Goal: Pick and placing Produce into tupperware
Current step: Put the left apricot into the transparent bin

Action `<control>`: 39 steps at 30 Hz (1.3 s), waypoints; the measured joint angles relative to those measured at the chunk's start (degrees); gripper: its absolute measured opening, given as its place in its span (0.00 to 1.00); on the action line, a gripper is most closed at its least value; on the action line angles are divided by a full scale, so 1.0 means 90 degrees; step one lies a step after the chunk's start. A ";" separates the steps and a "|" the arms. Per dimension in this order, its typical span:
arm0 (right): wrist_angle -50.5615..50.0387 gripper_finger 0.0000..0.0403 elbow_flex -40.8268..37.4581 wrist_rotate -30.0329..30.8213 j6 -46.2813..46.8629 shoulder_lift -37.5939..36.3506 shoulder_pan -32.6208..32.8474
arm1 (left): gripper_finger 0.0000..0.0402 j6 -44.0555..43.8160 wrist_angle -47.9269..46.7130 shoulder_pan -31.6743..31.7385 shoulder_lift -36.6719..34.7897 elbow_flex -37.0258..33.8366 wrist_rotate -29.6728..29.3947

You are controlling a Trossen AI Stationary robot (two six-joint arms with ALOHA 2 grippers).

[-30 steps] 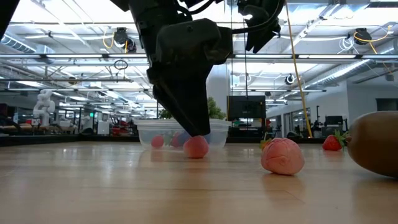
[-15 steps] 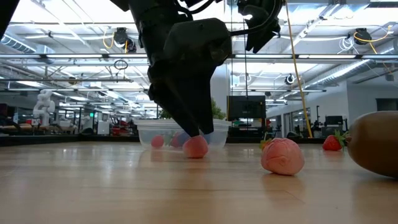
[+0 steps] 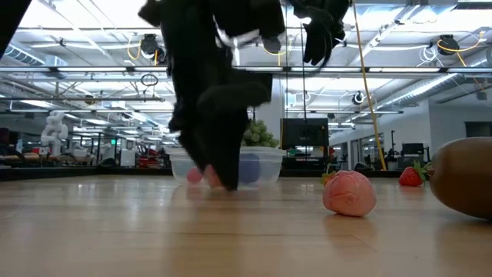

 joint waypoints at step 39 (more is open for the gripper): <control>0.0146 0.70 0.0000 -0.0002 0.0098 0.0000 0.0000 | 0.60 -0.1202 -0.0168 -0.0759 -0.0353 0.0056 0.0145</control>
